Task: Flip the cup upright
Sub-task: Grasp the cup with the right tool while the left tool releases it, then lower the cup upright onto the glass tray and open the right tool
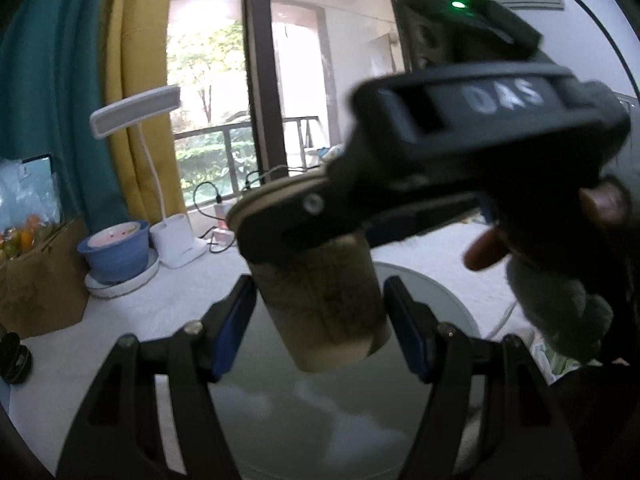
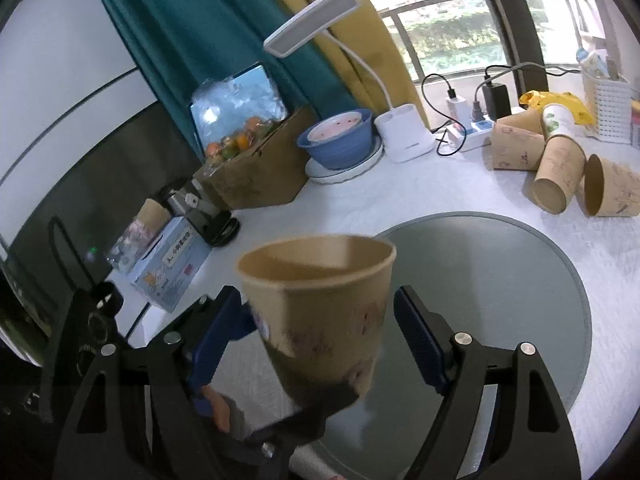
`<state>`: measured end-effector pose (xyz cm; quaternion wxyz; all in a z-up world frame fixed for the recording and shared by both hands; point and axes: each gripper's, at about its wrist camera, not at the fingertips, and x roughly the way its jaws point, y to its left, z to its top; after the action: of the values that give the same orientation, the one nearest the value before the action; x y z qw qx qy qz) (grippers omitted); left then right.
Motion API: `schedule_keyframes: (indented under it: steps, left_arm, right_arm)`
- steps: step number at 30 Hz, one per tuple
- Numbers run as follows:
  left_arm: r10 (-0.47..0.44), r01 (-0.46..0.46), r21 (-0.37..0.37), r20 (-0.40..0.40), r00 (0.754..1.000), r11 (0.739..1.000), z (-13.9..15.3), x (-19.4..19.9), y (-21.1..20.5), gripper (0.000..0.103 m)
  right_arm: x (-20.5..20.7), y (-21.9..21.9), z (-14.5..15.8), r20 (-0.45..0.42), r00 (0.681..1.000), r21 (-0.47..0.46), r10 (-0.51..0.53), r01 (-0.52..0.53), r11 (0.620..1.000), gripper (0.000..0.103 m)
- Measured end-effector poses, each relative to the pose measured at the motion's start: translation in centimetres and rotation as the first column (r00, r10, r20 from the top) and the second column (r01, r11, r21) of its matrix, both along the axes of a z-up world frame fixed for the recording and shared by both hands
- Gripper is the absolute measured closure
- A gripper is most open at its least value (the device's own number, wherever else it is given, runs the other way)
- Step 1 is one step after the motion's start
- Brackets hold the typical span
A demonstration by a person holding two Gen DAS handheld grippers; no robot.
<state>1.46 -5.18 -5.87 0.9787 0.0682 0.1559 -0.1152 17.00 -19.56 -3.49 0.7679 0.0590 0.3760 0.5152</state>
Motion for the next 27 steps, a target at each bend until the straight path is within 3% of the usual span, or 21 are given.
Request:
schedule_keyframes:
  steps: [3,6,11,15,19,27]
  left_arm:
    - [-0.017,0.017,0.002,-0.004,1.0,1.0,-0.1,-0.1,-0.3,0.036]
    - [-0.02,0.02,-0.005,-0.013,1.0,1.0,-0.1,-0.1,-0.2,0.036]
    - [-0.005,0.004,-0.011,-0.028,1.0,1.0,-0.2,0.0,-0.2,0.033]
    - [-0.016,0.015,-0.021,-0.067,0.998,1.0,-0.4,0.3,-0.1,0.019]
    - [-0.012,0.006,-0.052,-0.121,0.993,0.999,-1.1,0.5,0.6,0.017]
    - [0.07,-0.105,-0.148,-0.219,0.973,0.983,-2.4,0.1,4.5,0.017]
  right_arm:
    - [0.1,-0.2,0.0,-0.003,1.0,0.01,-0.002,0.002,1.0,0.021]
    - [0.1,0.0,-0.1,0.0,1.0,0.0,0.0,0.0,1.0,0.032]
    - [0.1,0.4,-0.1,0.013,1.0,-0.021,0.01,-0.01,1.0,0.035]
    - [0.3,0.7,-0.3,0.02,1.0,-0.038,-0.002,0.003,0.999,0.036]
    - [1.0,0.7,-0.4,0.029,0.999,-0.042,-0.035,0.036,0.998,0.036]
    - [3.0,1.2,-1.8,0.186,0.967,-0.094,-0.176,0.196,0.976,0.036]
